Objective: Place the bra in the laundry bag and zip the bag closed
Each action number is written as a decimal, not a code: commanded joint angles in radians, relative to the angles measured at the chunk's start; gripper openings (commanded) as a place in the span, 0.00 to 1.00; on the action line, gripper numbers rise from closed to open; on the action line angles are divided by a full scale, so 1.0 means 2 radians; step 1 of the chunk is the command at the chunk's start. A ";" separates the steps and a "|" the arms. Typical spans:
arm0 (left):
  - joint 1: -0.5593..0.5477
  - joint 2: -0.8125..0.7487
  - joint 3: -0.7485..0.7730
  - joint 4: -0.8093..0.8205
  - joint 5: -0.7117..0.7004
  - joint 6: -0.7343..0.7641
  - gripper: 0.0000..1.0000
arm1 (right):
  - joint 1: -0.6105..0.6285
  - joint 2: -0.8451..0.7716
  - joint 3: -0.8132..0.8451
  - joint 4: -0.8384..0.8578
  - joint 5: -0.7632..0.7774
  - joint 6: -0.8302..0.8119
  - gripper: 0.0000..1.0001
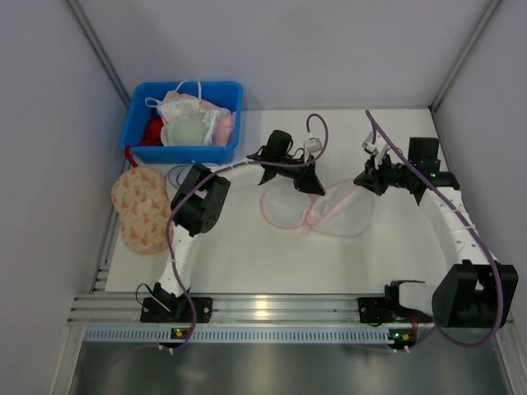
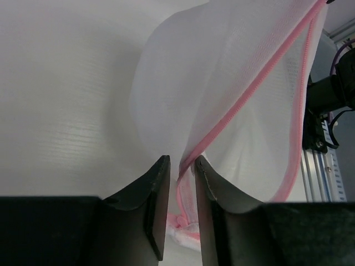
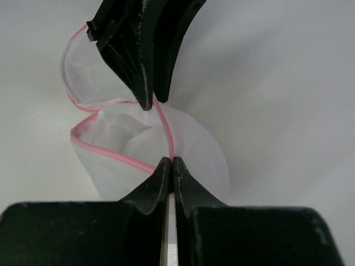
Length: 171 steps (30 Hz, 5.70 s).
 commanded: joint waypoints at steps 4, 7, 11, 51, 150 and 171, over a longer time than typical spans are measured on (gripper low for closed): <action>0.007 -0.001 0.035 0.062 -0.006 -0.029 0.00 | 0.001 0.010 0.020 0.039 0.002 -0.005 0.00; 0.018 -0.018 0.024 0.076 -0.082 -0.072 0.00 | 0.001 0.014 0.008 0.105 0.060 0.047 0.02; 0.036 -0.054 -0.007 0.092 -0.230 -0.155 0.00 | 0.001 0.033 0.028 0.138 0.144 0.126 0.38; 0.046 0.101 0.245 -0.018 -0.346 -0.097 0.00 | 0.034 0.215 0.100 0.097 0.415 0.345 0.00; 0.245 0.125 0.346 -0.243 -0.402 0.034 0.37 | -0.107 0.192 0.196 -0.021 0.164 0.330 1.00; 0.270 0.000 0.353 -0.242 -0.350 0.000 0.00 | -0.114 0.168 0.187 -0.020 0.158 0.326 0.99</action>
